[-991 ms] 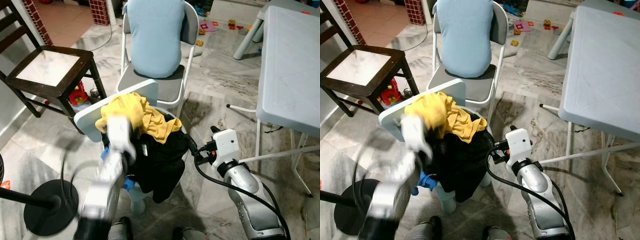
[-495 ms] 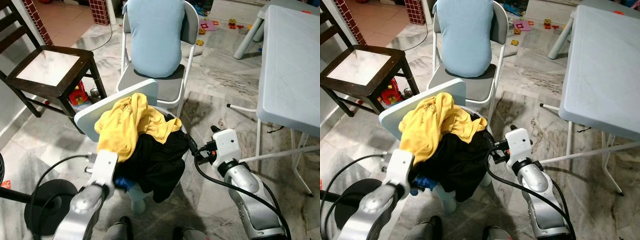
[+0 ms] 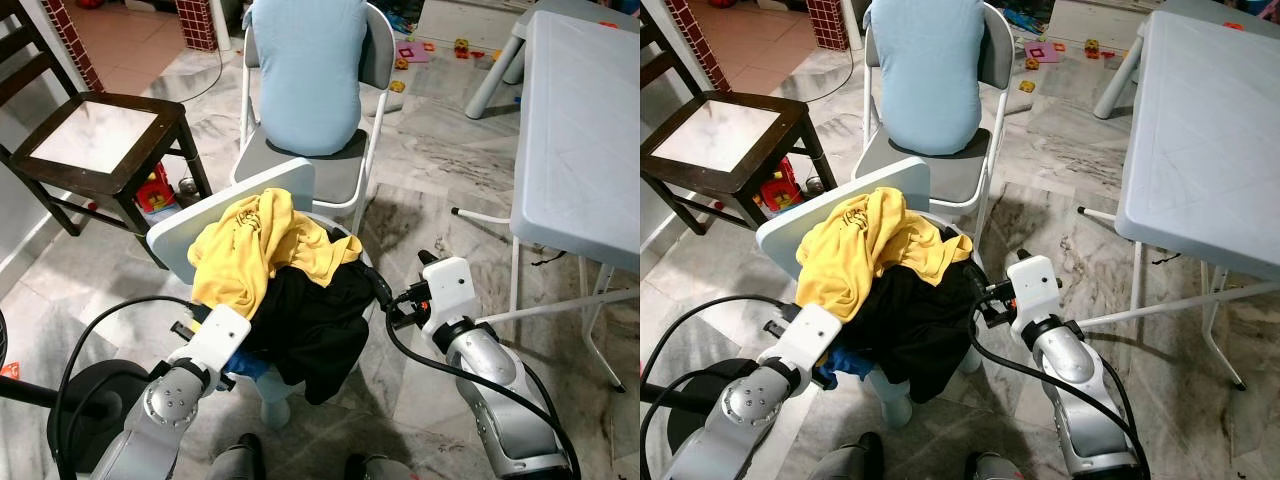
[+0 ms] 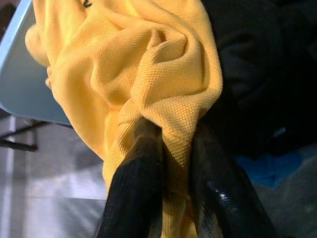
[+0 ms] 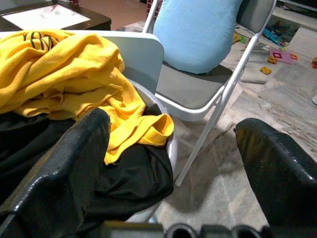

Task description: Hang hanger

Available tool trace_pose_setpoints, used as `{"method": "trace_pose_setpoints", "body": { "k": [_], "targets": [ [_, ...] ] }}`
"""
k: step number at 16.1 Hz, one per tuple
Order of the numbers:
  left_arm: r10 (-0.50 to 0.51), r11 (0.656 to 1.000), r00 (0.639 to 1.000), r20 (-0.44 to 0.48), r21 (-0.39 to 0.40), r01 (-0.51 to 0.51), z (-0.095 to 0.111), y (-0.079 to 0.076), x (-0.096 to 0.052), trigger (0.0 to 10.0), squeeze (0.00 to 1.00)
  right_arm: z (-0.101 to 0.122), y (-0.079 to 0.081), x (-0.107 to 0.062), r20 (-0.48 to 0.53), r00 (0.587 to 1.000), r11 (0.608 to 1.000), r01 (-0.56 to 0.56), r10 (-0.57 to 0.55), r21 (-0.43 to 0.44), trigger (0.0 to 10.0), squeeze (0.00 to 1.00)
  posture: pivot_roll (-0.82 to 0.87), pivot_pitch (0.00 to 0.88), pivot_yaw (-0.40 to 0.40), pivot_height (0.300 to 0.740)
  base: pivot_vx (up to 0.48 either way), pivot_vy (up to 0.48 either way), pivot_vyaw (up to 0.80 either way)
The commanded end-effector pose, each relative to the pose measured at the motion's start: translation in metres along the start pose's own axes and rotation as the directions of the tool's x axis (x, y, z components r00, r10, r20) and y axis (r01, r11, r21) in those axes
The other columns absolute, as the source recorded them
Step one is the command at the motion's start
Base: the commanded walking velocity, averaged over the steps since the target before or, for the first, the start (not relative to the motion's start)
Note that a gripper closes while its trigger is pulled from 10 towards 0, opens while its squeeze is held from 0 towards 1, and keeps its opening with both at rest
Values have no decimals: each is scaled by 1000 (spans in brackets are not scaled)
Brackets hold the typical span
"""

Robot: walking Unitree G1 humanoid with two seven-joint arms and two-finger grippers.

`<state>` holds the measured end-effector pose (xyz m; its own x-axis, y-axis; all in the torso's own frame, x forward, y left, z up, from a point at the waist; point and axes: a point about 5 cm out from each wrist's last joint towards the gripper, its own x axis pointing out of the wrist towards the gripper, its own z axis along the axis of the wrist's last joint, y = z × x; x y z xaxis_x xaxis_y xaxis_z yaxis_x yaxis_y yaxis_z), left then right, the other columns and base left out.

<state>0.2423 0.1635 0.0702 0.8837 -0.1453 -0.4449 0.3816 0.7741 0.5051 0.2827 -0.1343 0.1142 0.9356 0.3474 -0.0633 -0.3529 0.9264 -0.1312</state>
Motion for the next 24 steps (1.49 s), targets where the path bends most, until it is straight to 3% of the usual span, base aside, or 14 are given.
{"method": "trace_pose_setpoints", "body": {
  "k": [1, 4, 7, 11, 14, 18, 24],
  "targets": [
    [-16, 995, 1000, -12, 100, 17, -2, -1, -4, 10000, 1000, -1, -1, 0, -6, 1000, 1000, 0, 0, 2, 10000, 0, 18, 202, -55, 740, 0, 0, 0],
    [-11, 959, 999, 38, 284, 0, 7, 14, -11, 10000, 1000, -5, 1, 0, -21, 1000, 1000, -11, 11, 6, 10000, 0, 22, 247, -51, 740, 0, 0, 0],
    [-16, 932, 992, 127, 361, -31, 31, 15, -11, 10000, 1000, -5, 3, -2, -17, 1000, 1000, -12, 12, 11, 10000, 0, 16, 232, -48, 740, 0, 0, 0],
    [-29, 933, 976, 214, 357, -50, 59, 11, -11, 10000, 1000, -2, 5, 0, -13, 1000, 1000, -18, 18, 12, 10000, 0, 14, 253, -54, 740, 0, 0, 0],
    [-126, 933, 971, 202, 357, 47, 67, -2, -9, 10000, 1000, -4, 5, -1, -21, 999, 1000, -24, 24, 6, 10000, 0, 11, 256, -55, 740, 0, 0, 0],
    [-150, 933, 980, 132, 347, 96, 50, -9, -9, 10000, 1000, -4, 7, -1, -21, 999, 1000, -28, 28, 4, 10000, 0, 14, 256, -51, 740, 0, 0, 0],
    [-105, 939, 991, 84, 337, 71, 39, 2, -1, 10000, 1000, -5, 7, 0, -25, 999, 1000, -31, 31, 3, 10000, 0, 13, 258, -53, 740, 0, 0, 0]
  ]
}}
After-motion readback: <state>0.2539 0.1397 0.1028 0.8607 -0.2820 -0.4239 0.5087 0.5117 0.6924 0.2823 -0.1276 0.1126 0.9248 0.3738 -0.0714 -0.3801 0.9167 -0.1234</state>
